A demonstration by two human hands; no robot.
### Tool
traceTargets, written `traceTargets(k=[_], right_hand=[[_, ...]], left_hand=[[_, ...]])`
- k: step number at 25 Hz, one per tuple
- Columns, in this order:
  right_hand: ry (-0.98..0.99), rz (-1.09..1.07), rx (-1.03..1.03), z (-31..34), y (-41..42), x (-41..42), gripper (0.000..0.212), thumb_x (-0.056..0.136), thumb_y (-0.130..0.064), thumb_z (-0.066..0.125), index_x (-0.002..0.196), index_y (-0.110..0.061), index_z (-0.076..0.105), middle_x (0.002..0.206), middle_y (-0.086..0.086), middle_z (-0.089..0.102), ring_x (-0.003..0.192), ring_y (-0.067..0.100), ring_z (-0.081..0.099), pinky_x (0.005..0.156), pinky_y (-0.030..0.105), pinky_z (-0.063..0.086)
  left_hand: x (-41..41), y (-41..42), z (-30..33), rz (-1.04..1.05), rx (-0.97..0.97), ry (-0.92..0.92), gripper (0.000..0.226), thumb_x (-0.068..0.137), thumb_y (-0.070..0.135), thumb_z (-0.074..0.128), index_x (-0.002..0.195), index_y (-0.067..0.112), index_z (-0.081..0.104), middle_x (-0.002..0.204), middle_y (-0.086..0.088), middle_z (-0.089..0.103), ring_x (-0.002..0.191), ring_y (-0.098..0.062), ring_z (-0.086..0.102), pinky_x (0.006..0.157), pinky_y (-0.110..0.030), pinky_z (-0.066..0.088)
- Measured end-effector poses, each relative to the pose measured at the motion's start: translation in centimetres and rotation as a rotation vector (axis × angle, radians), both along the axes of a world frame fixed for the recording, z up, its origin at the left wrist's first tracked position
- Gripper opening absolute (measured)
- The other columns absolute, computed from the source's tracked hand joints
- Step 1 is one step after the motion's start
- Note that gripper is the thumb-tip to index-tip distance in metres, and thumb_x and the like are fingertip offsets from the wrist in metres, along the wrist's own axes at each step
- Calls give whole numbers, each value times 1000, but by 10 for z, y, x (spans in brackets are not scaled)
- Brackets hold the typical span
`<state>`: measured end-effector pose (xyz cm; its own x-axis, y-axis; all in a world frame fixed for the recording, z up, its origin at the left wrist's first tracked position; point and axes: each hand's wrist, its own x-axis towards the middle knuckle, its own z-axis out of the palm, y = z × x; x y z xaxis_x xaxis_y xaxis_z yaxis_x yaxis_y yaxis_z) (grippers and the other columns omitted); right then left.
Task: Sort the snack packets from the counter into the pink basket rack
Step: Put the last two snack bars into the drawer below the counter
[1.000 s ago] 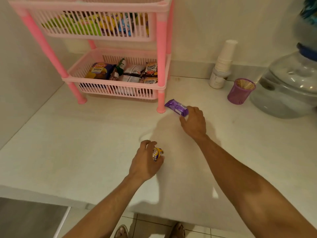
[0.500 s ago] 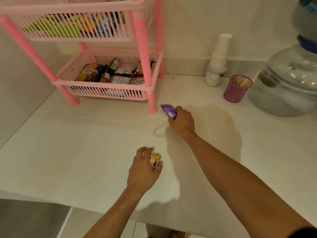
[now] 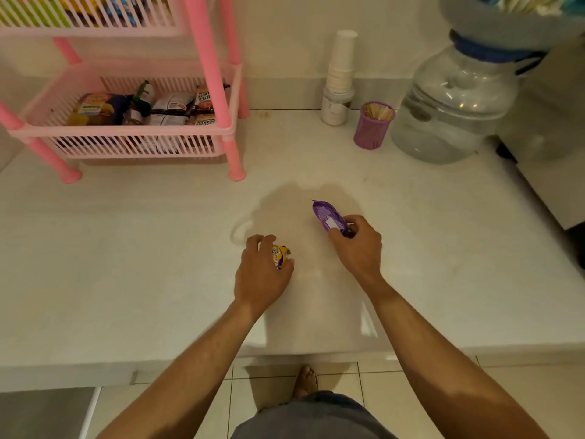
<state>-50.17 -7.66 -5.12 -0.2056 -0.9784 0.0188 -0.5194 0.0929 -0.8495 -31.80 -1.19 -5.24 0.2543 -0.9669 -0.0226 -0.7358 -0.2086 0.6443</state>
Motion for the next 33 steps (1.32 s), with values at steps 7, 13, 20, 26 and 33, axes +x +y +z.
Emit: traceTargets(k=[7,13,20,26,33], right_hand=[[17,-158,-35,-2,83,-44,22,75,-32,66,97,-26,65,64,-11,65,58,3,59,50,8,40],[89,-266,-66,1,119,-87,34,79,-33,72,108,-19,64,71,-14,62,67,12,62,63,26,50],[138,-197,-95,0,119,-151,27,79,-30,67,105,-21,62,71,-8,64,60,1,57,46,9,35],[158,-180,-98,-10,118,-224,20,78,-31,66,96,-23,61,77,-2,68,66,17,61,57,28,48],[334,-151,-95,-20,109,-260,35,77,-37,63,105,-15,62,89,4,67,82,26,62,69,35,51]], left_hand=[[-25,31,2,-104,-1,11,55,82,42,64,131,21,47,135,-1,39,114,-25,51,77,-34,48],[-56,55,4,-169,10,-8,56,83,42,63,132,20,46,136,-2,39,114,-26,50,76,-34,47],[-117,57,11,-141,6,-39,58,84,40,64,134,17,46,137,-6,38,116,-28,49,83,-40,51],[-216,40,15,-128,-19,-10,61,83,44,66,135,16,46,137,-7,38,118,-29,49,85,-37,46],[-277,22,8,-55,-18,-66,56,84,43,63,129,13,49,132,-12,42,113,-35,50,83,-41,47]])
